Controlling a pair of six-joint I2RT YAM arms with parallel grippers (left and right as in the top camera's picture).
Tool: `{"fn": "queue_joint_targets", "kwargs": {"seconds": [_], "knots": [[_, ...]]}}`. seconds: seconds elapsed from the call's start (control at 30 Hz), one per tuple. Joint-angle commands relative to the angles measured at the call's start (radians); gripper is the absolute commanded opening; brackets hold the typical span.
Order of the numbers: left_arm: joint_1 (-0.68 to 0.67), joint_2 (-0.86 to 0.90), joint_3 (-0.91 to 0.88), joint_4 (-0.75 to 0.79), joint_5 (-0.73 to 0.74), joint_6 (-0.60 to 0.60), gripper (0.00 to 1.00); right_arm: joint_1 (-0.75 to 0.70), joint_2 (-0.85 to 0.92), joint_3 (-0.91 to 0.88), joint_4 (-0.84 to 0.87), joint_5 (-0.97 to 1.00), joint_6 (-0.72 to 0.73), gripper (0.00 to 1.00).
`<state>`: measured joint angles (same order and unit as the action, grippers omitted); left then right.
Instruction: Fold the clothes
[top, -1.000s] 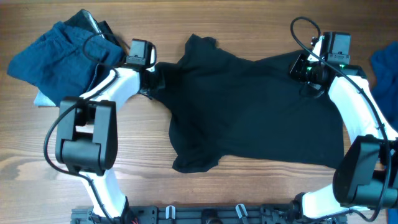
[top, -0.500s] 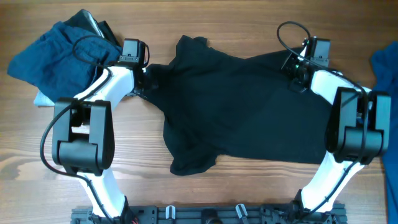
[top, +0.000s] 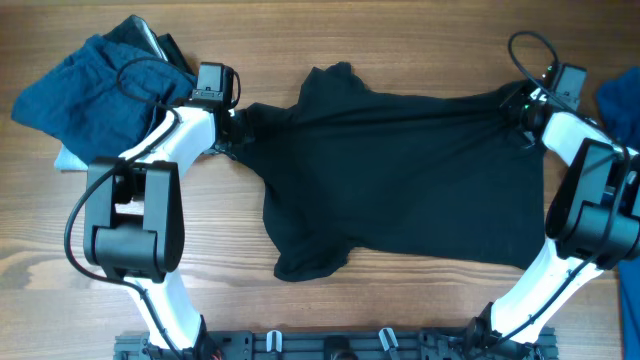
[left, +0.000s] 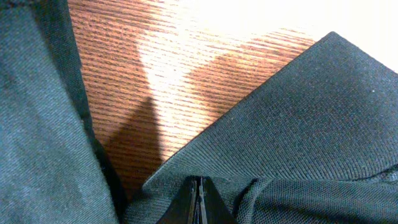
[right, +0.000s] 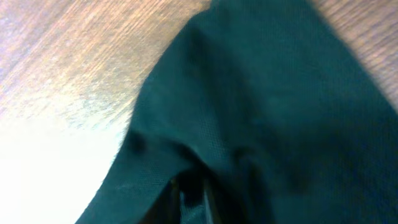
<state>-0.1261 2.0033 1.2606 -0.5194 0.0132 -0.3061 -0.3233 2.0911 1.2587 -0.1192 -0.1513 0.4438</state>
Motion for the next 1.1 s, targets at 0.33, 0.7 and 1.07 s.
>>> {"fn": "queue_joint_targets", "kwargs": {"seconds": [0.33,0.7,1.07], "knots": [[-0.002,-0.113,0.09,0.016,0.286,0.174,0.13,-0.01,-0.361,0.006,-0.186,-0.378,-0.123,0.48],[-0.068,-0.187,0.112,-0.151,0.339,0.27,0.17,0.05,-0.579,0.006,-0.629,-0.404,-0.226,0.56],[-0.083,-0.571,0.095,-0.655,0.189,0.106,0.34,0.05,-1.07,-0.004,-0.947,-0.253,-0.101,0.73]]}}
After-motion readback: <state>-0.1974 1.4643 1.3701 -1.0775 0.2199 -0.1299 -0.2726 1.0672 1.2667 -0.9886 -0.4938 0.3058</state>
